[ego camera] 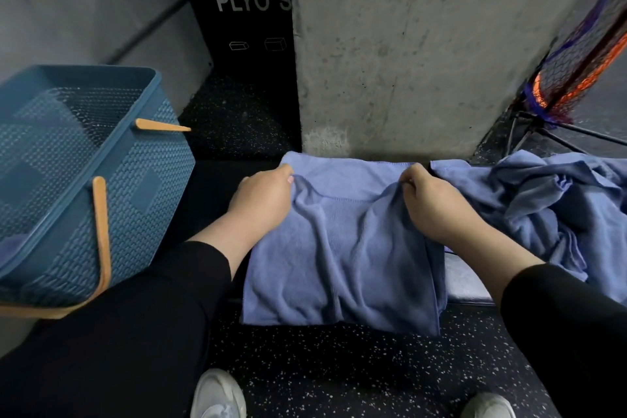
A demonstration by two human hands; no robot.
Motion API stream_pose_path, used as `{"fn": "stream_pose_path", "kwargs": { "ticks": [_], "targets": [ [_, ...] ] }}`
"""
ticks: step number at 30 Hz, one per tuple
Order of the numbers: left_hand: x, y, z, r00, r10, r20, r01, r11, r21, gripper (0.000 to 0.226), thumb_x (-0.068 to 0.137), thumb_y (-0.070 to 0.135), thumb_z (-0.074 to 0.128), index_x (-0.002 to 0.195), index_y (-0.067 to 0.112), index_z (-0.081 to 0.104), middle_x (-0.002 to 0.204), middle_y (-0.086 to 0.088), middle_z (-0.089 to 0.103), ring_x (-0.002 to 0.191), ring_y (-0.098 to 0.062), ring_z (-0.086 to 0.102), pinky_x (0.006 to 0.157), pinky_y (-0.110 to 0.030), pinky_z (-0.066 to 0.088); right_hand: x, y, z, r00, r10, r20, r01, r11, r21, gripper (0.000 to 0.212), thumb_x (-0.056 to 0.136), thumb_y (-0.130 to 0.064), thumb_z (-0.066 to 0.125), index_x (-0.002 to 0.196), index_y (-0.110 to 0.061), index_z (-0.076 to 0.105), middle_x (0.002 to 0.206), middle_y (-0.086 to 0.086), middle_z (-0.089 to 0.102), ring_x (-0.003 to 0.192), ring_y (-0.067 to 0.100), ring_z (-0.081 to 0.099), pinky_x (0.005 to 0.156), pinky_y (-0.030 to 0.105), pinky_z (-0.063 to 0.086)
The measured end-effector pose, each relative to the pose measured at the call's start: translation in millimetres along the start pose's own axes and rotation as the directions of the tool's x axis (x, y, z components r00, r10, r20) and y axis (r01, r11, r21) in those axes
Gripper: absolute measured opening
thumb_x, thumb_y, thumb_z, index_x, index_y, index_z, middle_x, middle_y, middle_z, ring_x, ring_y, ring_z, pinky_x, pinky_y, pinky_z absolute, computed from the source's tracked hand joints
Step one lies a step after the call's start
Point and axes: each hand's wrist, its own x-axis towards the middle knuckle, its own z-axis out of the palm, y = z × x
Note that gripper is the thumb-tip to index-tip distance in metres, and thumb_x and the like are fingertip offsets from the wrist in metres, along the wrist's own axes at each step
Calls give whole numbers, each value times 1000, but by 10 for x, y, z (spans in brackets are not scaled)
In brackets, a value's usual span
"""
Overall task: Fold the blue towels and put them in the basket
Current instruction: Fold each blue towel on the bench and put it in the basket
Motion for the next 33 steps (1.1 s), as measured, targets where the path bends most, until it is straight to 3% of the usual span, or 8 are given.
{"fn": "stream_pose_path", "kwargs": {
  "ticks": [5, 8, 12, 19, 25, 30, 33],
  "targets": [
    [-155, -38, -65, 992, -62, 107, 43, 984, 171, 31, 108, 33, 28, 111, 14, 53, 92, -11, 58, 78, -27, 48, 68, -37, 39, -85, -44, -53, 998, 2, 67, -2, 1000, -14, 19, 102, -24, 38, 111, -17, 53, 87, 11, 68, 80, 29, 62, 66, 34, 43],
    [-261, -51, -64, 998, -39, 54, 27, 978, 205, 30, 107, 32, 32, 108, 13, 55, 90, -9, 59, 77, -27, 51, 65, -36, 38, -153, -4, -55, 1000, -11, 25, 11, 999, 35, 17, 102, -22, 39, 108, -17, 54, 89, 9, 69, 80, 28, 62, 63, 34, 41],
    [-268, -143, 12, 996, 93, -19, -88, 983, 163, 27, 105, 25, 44, 99, 8, 65, 105, -6, 57, 95, -29, 55, 77, -42, 43, -114, 50, -27, 999, -3, -48, 5, 999, 46, 17, 102, -18, 41, 105, -14, 56, 95, 6, 66, 78, 21, 51, 65, 29, 32],
    [-24, -194, -98, 994, -77, -80, 77, 997, -8, 26, 105, 33, 39, 93, 16, 54, 78, -4, 59, 73, -30, 55, 61, -37, 42, 58, 163, -24, 990, 132, -57, -132, 991, 15, 18, 103, -21, 34, 109, -17, 50, 75, 6, 58, 69, 27, 52, 62, 33, 37],
    [204, -202, -35, 989, -98, -107, 100, 995, 9, 26, 105, 32, 41, 99, 20, 64, 80, 0, 61, 75, -23, 54, 62, -33, 39, 175, 217, 68, 990, 104, -91, -107, 994, -34, 15, 103, -19, 37, 103, -15, 52, 69, 3, 53, 64, 26, 48, 60, 32, 33],
    [318, -208, 87, 987, -114, -109, 118, 993, 30, 24, 105, 36, 44, 103, 24, 65, 84, 1, 60, 77, -22, 53, 64, -33, 40, 247, 274, 150, 993, 55, -103, -68, 990, -127, 16, 99, -15, 44, 99, -13, 60, 83, 6, 59, 70, 25, 47, 61, 32, 33],
    [355, -238, 155, 987, -50, -150, 57, 997, 46, 21, 104, 33, 49, 109, 21, 66, 105, -3, 60, 95, -25, 55, 73, -38, 43, 244, 317, 198, 995, 38, -97, -53, 987, -149, 16, 98, -17, 48, 98, -15, 64, 96, 4, 53, 77, 31, 54, 64, 33, 37]
  ]
}}
